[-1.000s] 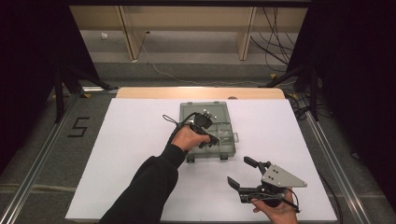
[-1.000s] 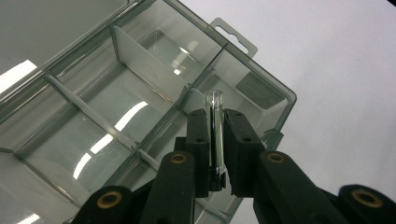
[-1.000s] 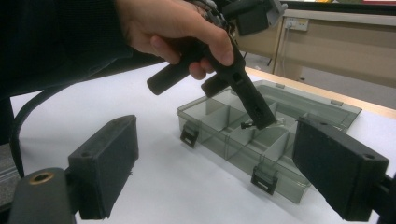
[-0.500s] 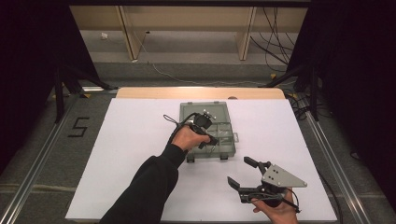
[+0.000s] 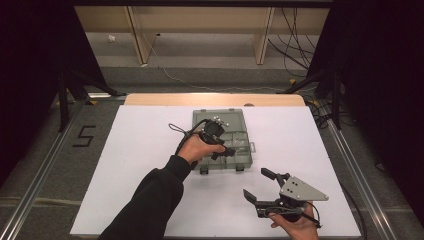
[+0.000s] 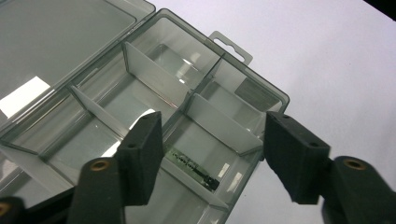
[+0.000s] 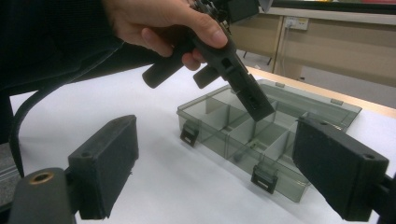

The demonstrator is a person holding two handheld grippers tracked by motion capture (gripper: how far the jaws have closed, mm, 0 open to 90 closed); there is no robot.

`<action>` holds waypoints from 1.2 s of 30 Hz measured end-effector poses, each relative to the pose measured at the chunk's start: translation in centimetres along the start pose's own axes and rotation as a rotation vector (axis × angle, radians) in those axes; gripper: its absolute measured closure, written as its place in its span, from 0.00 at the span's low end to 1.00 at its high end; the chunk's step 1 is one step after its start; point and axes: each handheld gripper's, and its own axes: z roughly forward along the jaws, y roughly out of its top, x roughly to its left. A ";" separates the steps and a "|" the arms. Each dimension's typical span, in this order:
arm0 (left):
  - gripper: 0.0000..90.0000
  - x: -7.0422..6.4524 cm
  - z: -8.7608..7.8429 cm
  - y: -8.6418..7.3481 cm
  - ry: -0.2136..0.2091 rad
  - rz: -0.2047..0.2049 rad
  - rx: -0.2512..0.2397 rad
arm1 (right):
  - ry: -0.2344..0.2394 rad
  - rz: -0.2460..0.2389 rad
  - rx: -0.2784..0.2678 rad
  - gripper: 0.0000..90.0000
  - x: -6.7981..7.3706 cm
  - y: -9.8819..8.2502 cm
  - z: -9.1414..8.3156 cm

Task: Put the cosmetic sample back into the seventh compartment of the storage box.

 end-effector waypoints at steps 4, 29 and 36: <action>0.37 -0.3 -0.4 -0.1 -0.018 -0.005 -0.069 | -0.004 0.000 -0.001 0.17 0.0 0.0 0.0; 0.21 -1.5 -3.1 -2.9 -0.021 0.081 -0.292 | -0.007 -0.005 -0.003 0.17 0.1 -0.1 0.1; 0.21 -2.0 -3.9 -4.1 -0.041 0.076 -0.356 | -0.007 -0.003 -0.003 0.17 0.1 0.0 0.1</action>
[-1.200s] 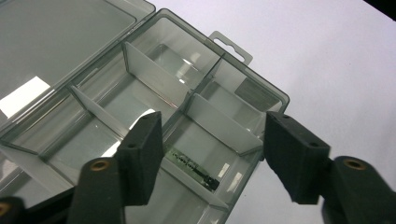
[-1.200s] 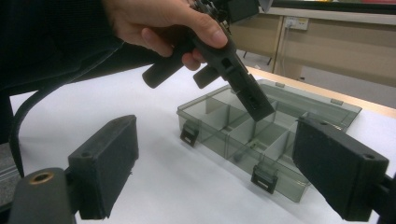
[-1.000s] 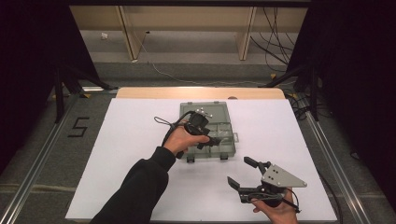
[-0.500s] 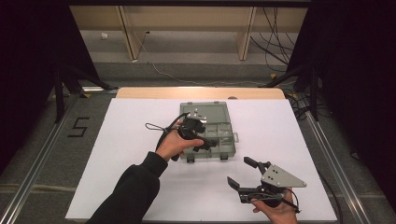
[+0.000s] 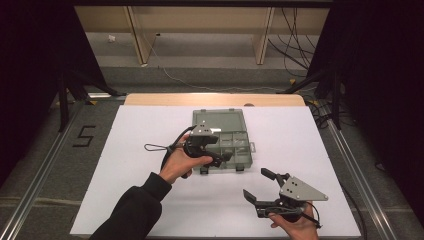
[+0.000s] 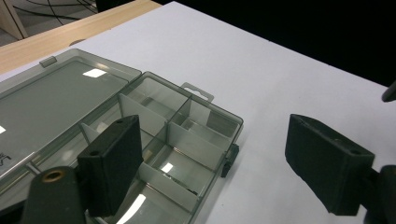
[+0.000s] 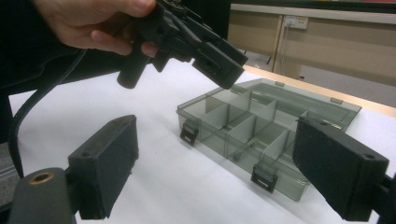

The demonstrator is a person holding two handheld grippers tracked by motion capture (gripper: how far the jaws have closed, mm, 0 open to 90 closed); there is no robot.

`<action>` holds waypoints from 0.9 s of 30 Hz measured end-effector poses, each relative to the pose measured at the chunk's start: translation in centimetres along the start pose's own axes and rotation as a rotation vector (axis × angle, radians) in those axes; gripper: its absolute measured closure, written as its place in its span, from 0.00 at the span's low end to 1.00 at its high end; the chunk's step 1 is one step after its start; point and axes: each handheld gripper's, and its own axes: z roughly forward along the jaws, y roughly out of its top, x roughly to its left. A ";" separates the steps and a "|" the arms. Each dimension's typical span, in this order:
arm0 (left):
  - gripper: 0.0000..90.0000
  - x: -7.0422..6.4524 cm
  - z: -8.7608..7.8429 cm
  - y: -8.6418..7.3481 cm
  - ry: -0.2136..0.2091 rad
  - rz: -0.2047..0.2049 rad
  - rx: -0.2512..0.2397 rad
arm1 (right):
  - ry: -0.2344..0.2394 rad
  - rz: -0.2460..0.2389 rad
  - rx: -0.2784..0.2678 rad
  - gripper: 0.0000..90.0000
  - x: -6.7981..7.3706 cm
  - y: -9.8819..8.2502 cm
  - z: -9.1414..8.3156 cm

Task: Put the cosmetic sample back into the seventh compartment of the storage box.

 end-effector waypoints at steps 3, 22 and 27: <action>0.21 -0.4 -0.4 -0.2 0.003 0.003 -0.019 | 0.000 -0.001 -0.001 0.17 0.0 0.0 0.0; 0.19 -1.0 -3.5 -2.7 -0.015 0.018 -0.125 | 0.003 -0.024 -0.020 0.17 -0.2 0.1 0.0; 0.19 -1.0 -4.5 -3.4 -0.010 0.033 -0.166 | 0.006 -0.027 -0.018 0.17 -0.2 0.2 -0.1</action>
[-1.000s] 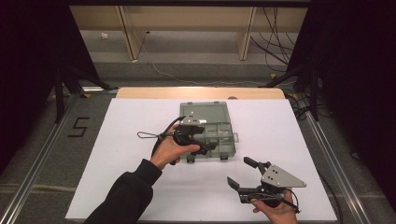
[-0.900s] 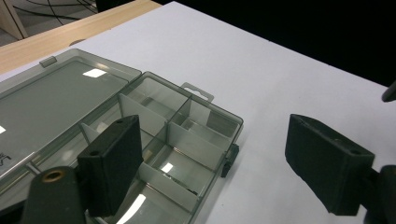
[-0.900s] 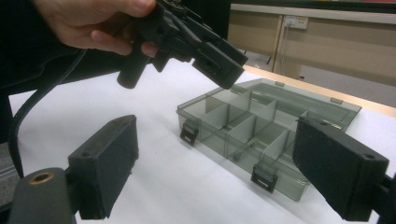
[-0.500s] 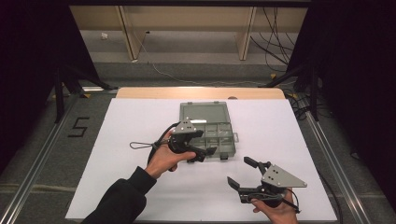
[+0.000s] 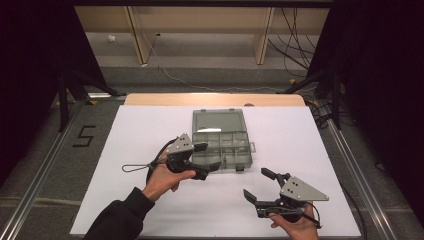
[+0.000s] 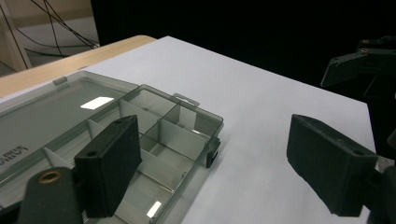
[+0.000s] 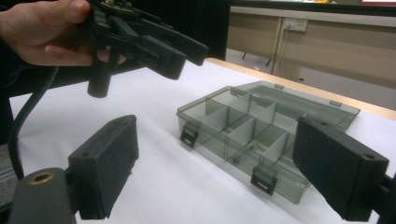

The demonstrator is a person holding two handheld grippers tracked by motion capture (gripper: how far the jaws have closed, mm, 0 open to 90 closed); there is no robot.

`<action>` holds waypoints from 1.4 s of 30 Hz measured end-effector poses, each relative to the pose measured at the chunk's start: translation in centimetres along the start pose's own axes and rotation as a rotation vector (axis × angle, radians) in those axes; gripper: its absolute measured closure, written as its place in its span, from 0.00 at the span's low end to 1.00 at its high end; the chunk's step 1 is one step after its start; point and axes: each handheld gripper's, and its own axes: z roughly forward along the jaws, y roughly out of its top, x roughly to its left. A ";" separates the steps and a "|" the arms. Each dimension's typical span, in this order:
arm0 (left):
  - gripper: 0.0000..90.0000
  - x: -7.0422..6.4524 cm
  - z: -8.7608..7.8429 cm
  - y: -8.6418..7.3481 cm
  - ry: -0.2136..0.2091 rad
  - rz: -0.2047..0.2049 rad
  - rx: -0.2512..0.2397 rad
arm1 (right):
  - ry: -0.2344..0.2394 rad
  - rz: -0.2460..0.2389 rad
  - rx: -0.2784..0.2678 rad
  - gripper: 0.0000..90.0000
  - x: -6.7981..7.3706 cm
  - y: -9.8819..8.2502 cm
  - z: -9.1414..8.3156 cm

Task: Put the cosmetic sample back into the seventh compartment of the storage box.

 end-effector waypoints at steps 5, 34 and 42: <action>0.19 -0.2 -1.1 -0.5 0.007 0.008 -0.030 | -0.007 0.002 -0.014 0.17 0.1 0.0 0.1; 0.19 -1.6 -4.8 -2.9 0.007 0.058 -0.133 | 0.003 0.029 0.009 0.17 0.3 0.0 0.0; 0.19 -1.8 -6.0 -3.5 0.025 0.065 -0.149 | -0.005 0.015 -0.005 0.17 0.2 0.0 0.1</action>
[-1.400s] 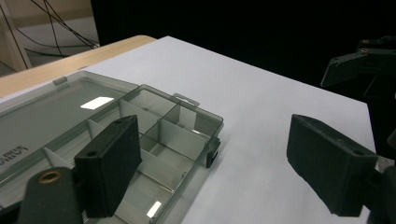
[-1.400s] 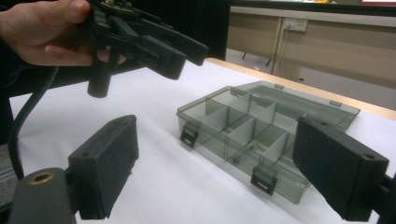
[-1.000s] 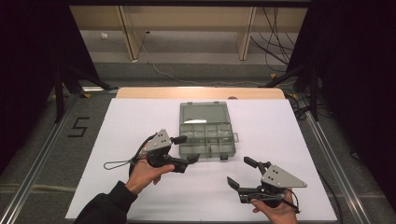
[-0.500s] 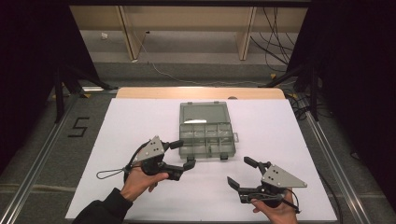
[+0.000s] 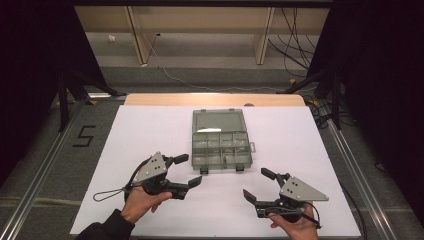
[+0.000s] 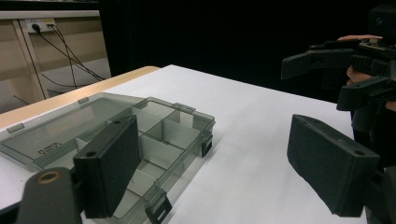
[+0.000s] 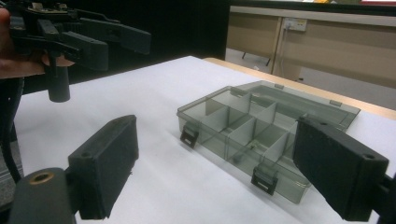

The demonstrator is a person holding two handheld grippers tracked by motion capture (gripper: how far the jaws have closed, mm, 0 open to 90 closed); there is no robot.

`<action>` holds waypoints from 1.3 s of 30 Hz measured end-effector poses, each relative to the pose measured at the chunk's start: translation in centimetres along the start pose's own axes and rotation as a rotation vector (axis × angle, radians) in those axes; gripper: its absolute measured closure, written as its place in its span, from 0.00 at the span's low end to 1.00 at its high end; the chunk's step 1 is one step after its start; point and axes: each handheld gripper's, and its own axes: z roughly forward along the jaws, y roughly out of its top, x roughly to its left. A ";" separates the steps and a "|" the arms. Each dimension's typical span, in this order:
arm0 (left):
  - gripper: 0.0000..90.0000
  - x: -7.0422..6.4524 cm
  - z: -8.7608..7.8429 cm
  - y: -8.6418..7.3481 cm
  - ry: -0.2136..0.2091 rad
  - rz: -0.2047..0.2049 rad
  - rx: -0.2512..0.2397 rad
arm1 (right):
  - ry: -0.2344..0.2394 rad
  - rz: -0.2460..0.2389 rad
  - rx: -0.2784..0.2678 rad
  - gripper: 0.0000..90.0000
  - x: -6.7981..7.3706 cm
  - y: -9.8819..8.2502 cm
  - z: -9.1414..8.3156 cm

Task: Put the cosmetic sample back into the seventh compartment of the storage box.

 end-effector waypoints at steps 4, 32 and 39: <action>0.19 -0.1 -0.5 -0.4 0.006 0.002 -0.002 | -0.004 -0.009 -0.006 0.17 -0.1 0.0 0.0; 0.17 -0.7 -3.2 -1.2 0.056 0.014 -0.039 | 0.005 0.003 0.004 0.17 0.1 0.0 0.0; 0.17 -1.0 -3.9 -1.5 0.067 0.013 -0.046 | -0.005 0.003 0.014 0.17 0.1 0.0 0.0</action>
